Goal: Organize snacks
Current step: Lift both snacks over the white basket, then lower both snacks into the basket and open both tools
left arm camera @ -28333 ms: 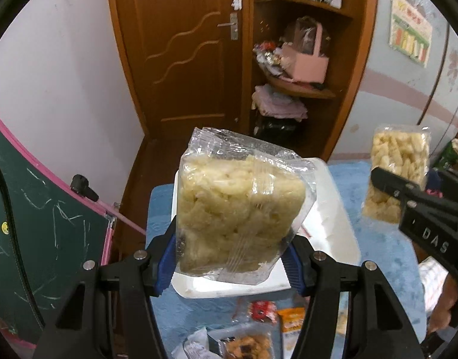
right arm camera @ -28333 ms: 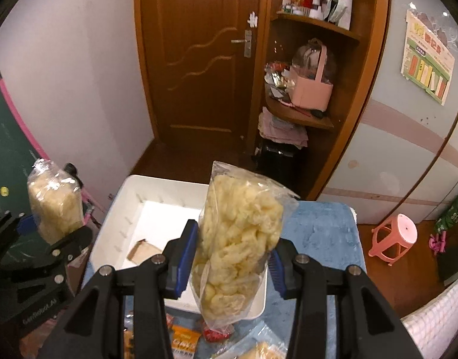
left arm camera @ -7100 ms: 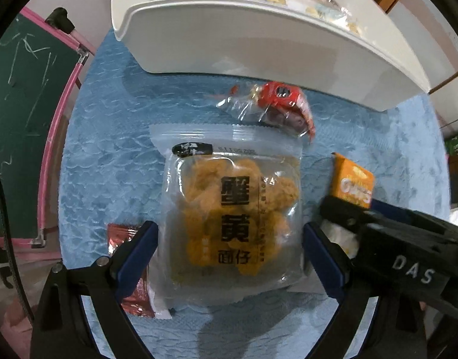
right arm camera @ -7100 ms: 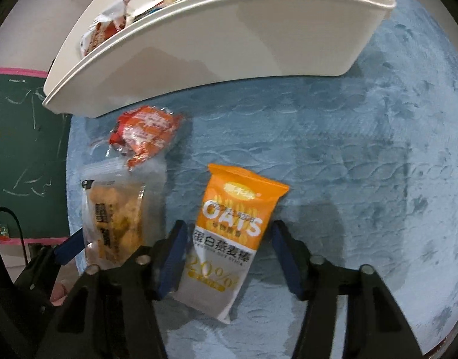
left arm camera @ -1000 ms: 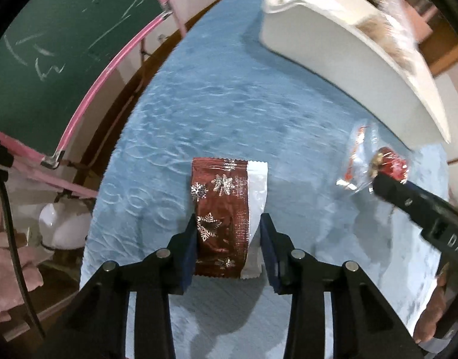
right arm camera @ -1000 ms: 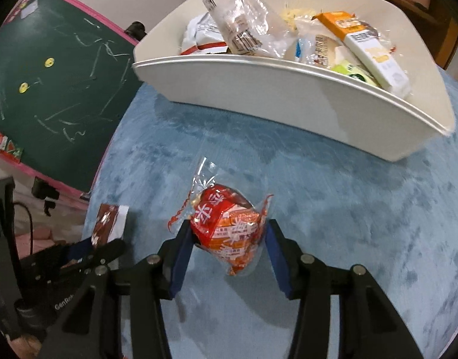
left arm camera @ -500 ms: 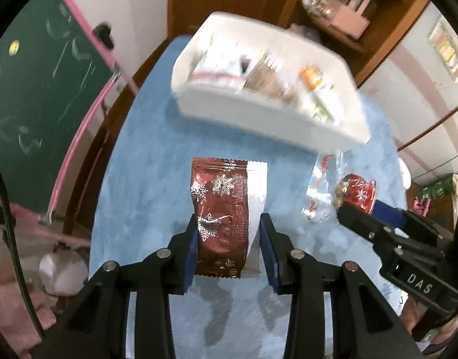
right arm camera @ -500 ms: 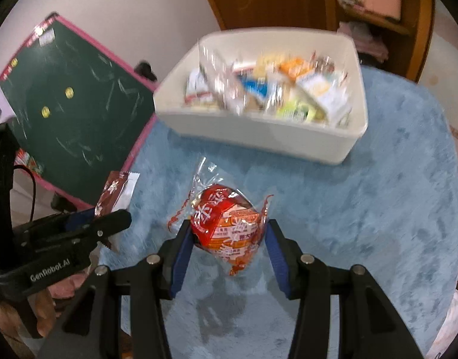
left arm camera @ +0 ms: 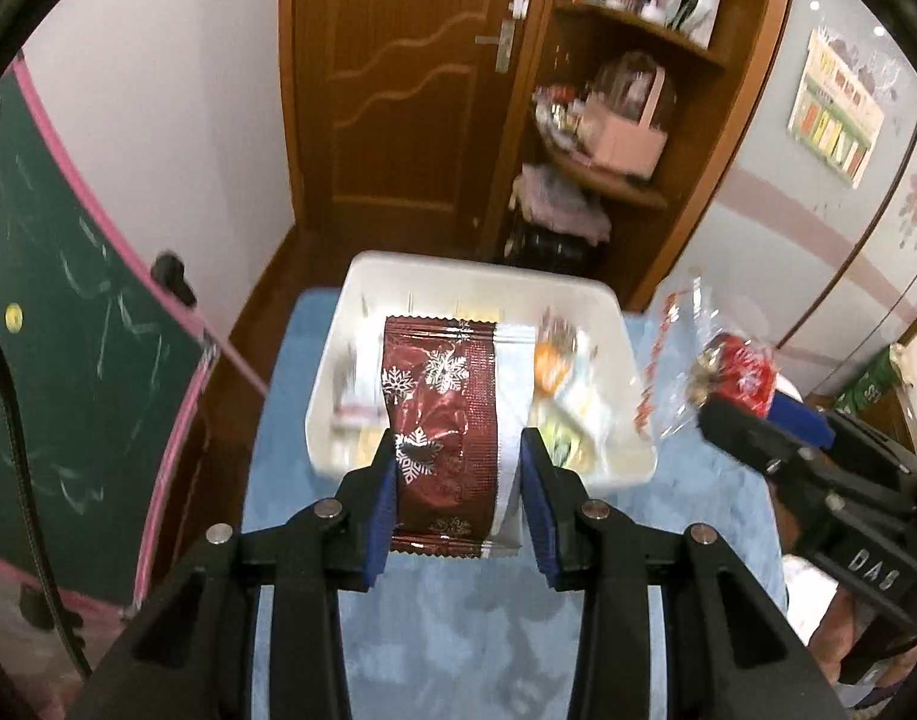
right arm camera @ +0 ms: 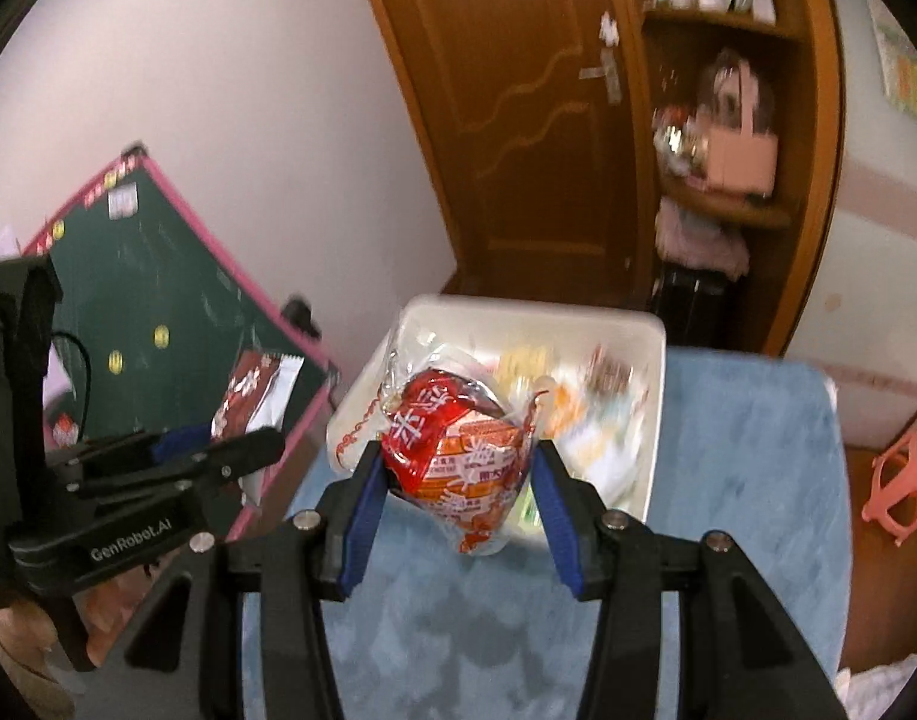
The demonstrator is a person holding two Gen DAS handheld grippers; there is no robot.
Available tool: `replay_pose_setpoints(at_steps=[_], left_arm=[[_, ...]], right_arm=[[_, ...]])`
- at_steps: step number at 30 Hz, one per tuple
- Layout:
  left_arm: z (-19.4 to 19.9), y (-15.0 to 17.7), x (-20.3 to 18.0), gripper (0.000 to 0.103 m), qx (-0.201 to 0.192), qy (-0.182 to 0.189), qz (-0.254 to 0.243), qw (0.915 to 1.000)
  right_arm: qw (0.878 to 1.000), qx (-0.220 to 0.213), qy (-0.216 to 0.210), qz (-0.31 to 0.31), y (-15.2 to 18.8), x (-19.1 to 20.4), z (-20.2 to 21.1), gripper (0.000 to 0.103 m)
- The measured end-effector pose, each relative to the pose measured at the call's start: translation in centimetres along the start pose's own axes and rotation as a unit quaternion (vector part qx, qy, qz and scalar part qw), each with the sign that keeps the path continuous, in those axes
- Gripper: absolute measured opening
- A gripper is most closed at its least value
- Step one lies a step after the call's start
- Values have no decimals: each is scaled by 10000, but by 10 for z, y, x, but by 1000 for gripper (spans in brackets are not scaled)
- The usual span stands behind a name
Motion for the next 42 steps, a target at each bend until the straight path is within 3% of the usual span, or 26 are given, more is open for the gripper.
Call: replay_pose_setpoints(at_steps=[5, 10, 30, 32, 34, 35, 38, 42], left_arm=[[8, -38, 3, 36, -270, -45, -76, 9996], [3, -64, 5, 36, -386, -118, -169, 9990], [-105, -81, 25, 37, 427, -227, 46, 9988], [-113, -81, 29, 42, 489, -240, 131, 9984], [-121, -79, 32, 82, 565, -225, 261, 9978], [-122, -78, 34, 88, 567, -219, 312, 9977], [-122, -77, 35, 93, 461, -253, 315, 9981], [-124, -69, 36, 95, 625, -411, 158, 9971]], right_arm=[[9990, -451, 26, -67, -39, 3, 8, 49], [9981, -601, 77, -67, -58, 6, 5, 49], [9976, -1, 621, -309, -71, -21, -82, 51], [9971, 203, 672, -297, -68, -25, -95, 51], [9960, 324, 796, -254, -62, -29, -107, 53], [9955, 378, 835, -226, -59, -31, -111, 53], [9951, 475, 840, -195, -51, -32, -113, 53], [9943, 464, 925, -257, -45, -37, -108, 53]])
Point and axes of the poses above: each gripper's, at about its wrist camera, not at the fingertips, and z roughly against the way its jaws point, x to its left, y to its underside, the point moved 8 cm from there along -z, roughly the way its jaws point, and after that the axes turned 10 degrees about -z, right-handed, at the moved point
